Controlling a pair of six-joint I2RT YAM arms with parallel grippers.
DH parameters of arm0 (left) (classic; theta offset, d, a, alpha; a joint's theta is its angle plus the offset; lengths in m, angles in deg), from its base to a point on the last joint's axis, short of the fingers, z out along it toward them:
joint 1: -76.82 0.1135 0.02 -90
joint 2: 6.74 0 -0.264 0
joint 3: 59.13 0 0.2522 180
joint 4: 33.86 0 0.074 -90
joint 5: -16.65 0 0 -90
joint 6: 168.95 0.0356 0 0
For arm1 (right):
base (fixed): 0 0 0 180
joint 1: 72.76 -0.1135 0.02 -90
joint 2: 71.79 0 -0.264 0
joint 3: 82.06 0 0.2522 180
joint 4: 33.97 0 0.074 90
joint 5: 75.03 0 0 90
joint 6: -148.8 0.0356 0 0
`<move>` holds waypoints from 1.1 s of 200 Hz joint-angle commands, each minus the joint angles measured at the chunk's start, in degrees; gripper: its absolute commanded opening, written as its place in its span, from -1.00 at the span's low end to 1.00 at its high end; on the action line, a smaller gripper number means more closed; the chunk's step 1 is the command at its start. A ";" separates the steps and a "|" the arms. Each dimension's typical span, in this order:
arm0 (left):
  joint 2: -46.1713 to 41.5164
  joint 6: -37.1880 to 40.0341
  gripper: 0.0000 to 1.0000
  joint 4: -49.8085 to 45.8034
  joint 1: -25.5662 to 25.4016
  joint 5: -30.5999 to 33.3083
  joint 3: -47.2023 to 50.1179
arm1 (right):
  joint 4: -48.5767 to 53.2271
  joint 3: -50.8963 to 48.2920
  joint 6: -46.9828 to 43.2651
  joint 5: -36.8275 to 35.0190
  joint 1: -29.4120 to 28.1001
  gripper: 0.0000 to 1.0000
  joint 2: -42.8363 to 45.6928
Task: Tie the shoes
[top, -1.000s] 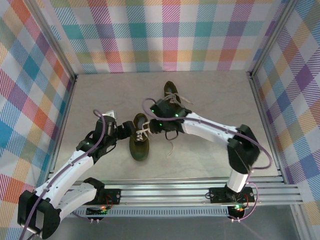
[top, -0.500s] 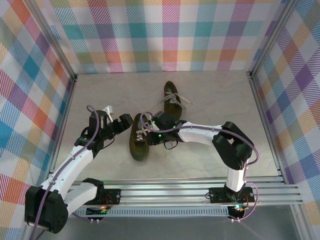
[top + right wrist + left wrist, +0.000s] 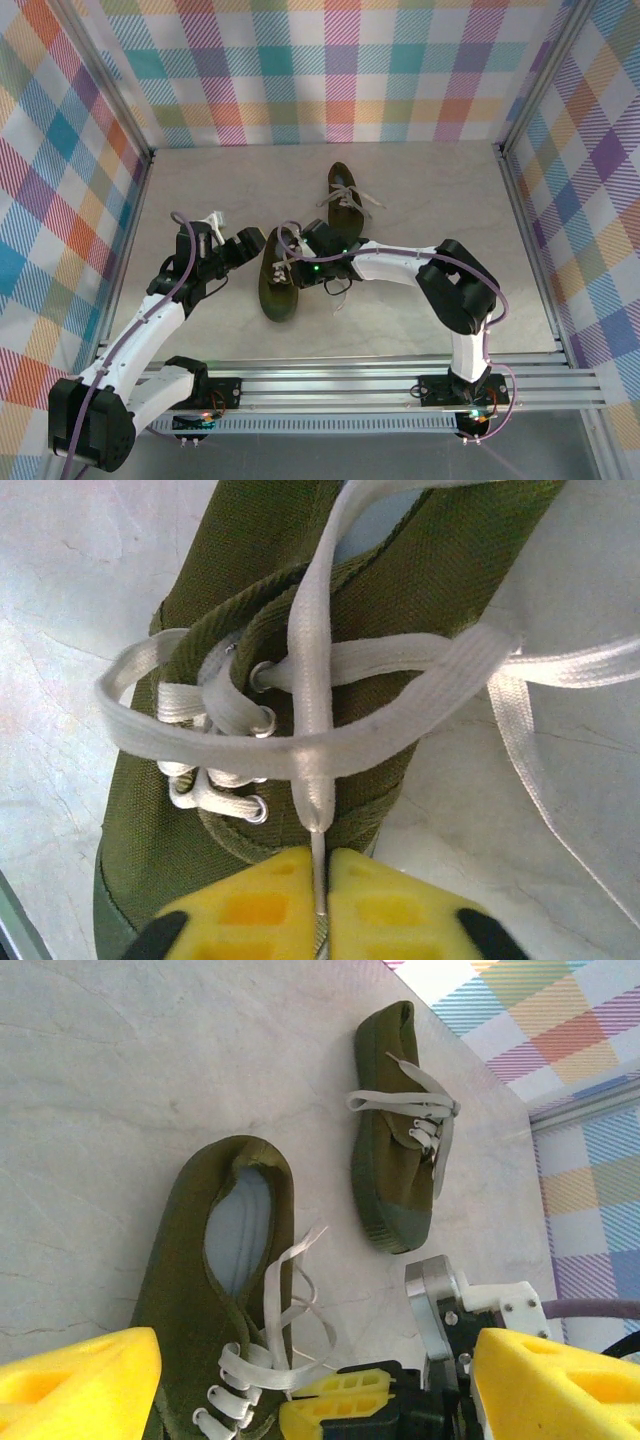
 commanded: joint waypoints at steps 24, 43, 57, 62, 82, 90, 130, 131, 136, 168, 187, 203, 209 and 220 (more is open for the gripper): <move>-2.94 3.74 0.66 -0.85 0.58 -1.32 -0.23 | -0.07 -2.34 -2.35 -0.87 0.40 -0.98 6.91; -3.28 4.32 0.69 -0.82 0.29 -1.36 -0.14 | 0.75 -3.37 -2.89 -0.86 0.40 -0.99 9.60; -2.74 4.45 0.70 -0.29 -0.11 -1.83 -0.06 | 1.95 -3.56 -3.24 -0.95 0.31 -0.98 10.76; -2.54 4.41 0.71 -0.07 -0.25 -1.97 -0.05 | 2.49 -3.48 -3.27 -0.95 0.40 -0.98 10.99; -1.57 4.83 0.73 0.96 -0.98 -2.94 -0.05 | 3.94 -3.33 -3.50 0.13 0.40 -1.00 11.43; -1.36 5.45 0.74 1.59 -1.49 -3.49 -0.05 | 4.29 -3.53 -3.52 0.52 0.34 -1.00 12.23; -5.02 13.38 0.84 4.95 -7.83 2.79 2.46 | 6.08 -4.55 -4.17 -0.94 0.36 -1.00 21.58; -5.13 13.60 0.84 5.13 -8.00 2.94 2.61 | 6.18 -4.54 -4.21 -0.94 0.34 -1.00 21.85; -5.67 14.61 0.86 6.21 -8.60 3.27 3.34 | 6.49 -4.32 -4.41 -1.02 0.40 -1.00 23.02; -5.89 18.81 0.90 15.76 -11.99 1.36 7.38 | 10.84 -0.75 -5.92 -1.88 0.40 -1.00 27.53; -3.64 23.86 0.89 16.43 -15.74 0.87 6.44 | 13.12 1.37 -6.30 -2.78 0.40 -1.00 28.34; -2.05 26.23 0.89 15.52 -17.57 0.79 5.28 | 14.36 2.68 -6.31 -3.70 0.41 -1.00 28.75; -1.67 26.61 0.89 15.55 -17.86 0.79 5.14 | 14.57 3.13 -6.24 -3.76 0.40 -1.00 28.86; -1.37 26.97 0.89 15.87 -18.10 0.79 4.92 | 14.62 3.72 -6.18 -3.59 0.40 -1.00 29.21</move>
